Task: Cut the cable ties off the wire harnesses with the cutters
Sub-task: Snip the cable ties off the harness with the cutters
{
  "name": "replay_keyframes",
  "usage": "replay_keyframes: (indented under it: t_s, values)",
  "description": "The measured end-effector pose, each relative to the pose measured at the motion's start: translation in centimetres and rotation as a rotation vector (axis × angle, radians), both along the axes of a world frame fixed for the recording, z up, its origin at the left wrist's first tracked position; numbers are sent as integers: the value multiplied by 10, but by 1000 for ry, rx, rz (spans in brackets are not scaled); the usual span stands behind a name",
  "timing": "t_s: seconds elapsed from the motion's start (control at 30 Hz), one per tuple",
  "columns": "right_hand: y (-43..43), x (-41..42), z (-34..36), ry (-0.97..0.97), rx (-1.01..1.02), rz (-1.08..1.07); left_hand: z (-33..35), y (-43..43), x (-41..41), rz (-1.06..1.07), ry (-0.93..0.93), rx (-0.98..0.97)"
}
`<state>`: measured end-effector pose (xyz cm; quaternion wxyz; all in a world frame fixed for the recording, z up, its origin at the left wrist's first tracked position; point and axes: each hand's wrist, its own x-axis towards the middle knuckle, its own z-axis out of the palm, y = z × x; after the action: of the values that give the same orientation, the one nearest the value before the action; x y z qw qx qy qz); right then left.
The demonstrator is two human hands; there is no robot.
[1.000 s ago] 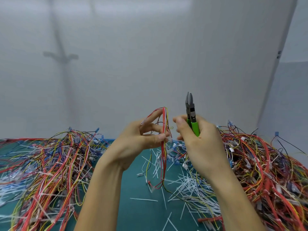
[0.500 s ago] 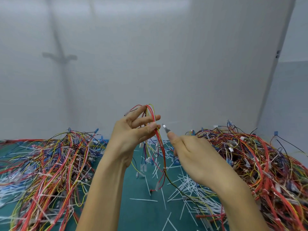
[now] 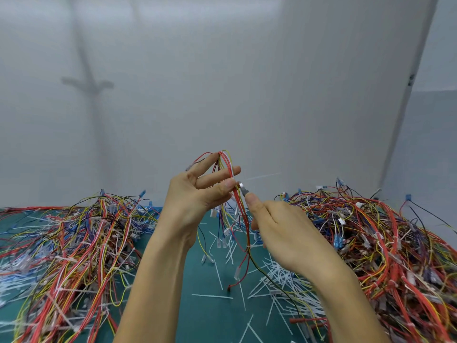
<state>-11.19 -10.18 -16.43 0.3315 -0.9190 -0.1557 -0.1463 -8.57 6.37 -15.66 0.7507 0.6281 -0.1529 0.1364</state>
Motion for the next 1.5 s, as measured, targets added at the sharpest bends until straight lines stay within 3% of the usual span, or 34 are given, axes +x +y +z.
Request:
replay_keyframes:
  t_s: [1.1,1.4,1.5]
  values:
    - [-2,2,2,-31,68,0,5,-13,-5,23,1,-33]
    - [0,4,-2,51,225,30,7,-14,-7,23,29,-87]
    - [-1,9,-3,85,375,32,8,-12,-7,70,35,-129]
